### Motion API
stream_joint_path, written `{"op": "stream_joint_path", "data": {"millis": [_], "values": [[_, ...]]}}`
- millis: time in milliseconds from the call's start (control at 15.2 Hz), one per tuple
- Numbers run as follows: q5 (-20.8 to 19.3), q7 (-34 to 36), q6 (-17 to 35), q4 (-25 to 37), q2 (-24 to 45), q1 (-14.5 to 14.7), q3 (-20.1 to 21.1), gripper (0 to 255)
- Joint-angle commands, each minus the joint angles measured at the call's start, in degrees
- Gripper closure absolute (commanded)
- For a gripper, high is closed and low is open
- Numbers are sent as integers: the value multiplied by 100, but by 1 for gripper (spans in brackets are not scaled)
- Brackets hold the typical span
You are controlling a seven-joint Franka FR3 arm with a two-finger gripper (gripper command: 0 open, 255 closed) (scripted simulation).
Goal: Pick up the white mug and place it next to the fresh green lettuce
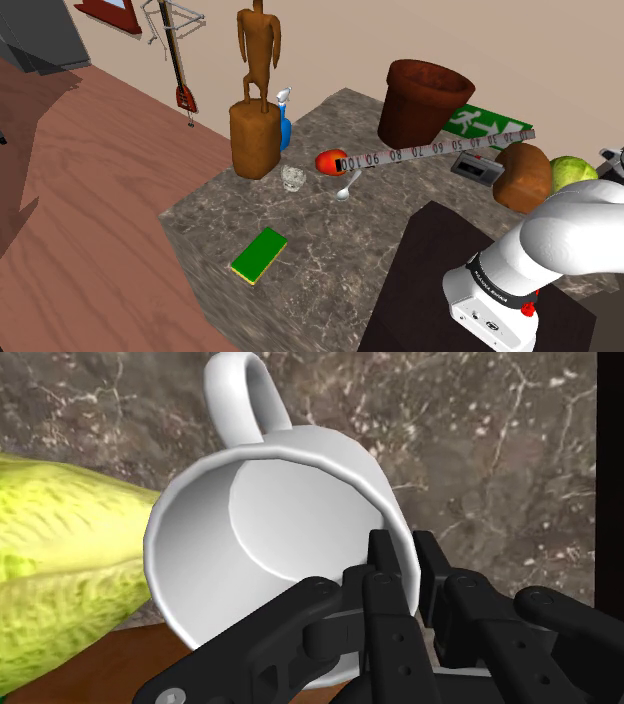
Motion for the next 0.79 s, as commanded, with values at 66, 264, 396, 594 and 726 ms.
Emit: {"op": "stream_joint_path", "data": {"millis": [66, 264, 396, 594, 726], "values": [[-199, 102, 168, -5, -18, 183, -300, 255], [-396, 195, 314, 0, -52, 350, -583, 255], [-418, 205, 327, 1, -58, 367, -611, 255], [-418, 205, 327, 1, -58, 367, -611, 255], [-418, 205, 327, 1, -58, 367, -611, 255]]}}
